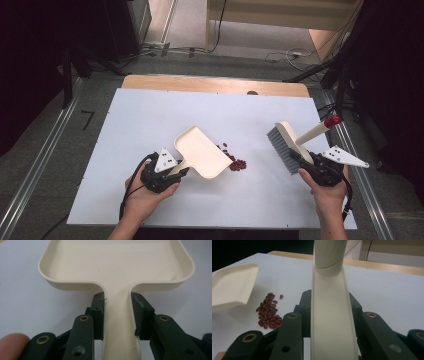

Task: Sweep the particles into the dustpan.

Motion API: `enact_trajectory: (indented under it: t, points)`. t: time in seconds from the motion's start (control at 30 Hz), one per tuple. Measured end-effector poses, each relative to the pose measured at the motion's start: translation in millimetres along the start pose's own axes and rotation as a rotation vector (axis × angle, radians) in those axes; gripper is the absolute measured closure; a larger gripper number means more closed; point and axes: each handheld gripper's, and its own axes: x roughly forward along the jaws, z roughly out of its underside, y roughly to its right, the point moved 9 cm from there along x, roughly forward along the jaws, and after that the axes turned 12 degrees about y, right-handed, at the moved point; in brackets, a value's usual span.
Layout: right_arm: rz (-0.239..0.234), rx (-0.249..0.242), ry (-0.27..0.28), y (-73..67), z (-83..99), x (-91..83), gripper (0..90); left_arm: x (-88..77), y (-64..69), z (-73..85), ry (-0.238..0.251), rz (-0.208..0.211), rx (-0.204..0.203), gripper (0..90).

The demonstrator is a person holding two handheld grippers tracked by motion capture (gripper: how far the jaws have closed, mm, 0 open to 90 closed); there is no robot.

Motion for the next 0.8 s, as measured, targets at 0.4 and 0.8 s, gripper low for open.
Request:
enact_trajectory:
  t: [0.4, 0.8]
  points:
    - [-0.018, 0.015, 0.003, -9.1, -2.4, 5.8, 65.4, 3.0, 7.7, 9.0, -0.04, 0.052, 0.035, 66.2]
    - [-0.039, -0.027, -0.049, -36.3, -4.7, 29.3, 65.4, -8.0, -3.0, 17.4, -0.078, 0.094, 0.043, 66.2]
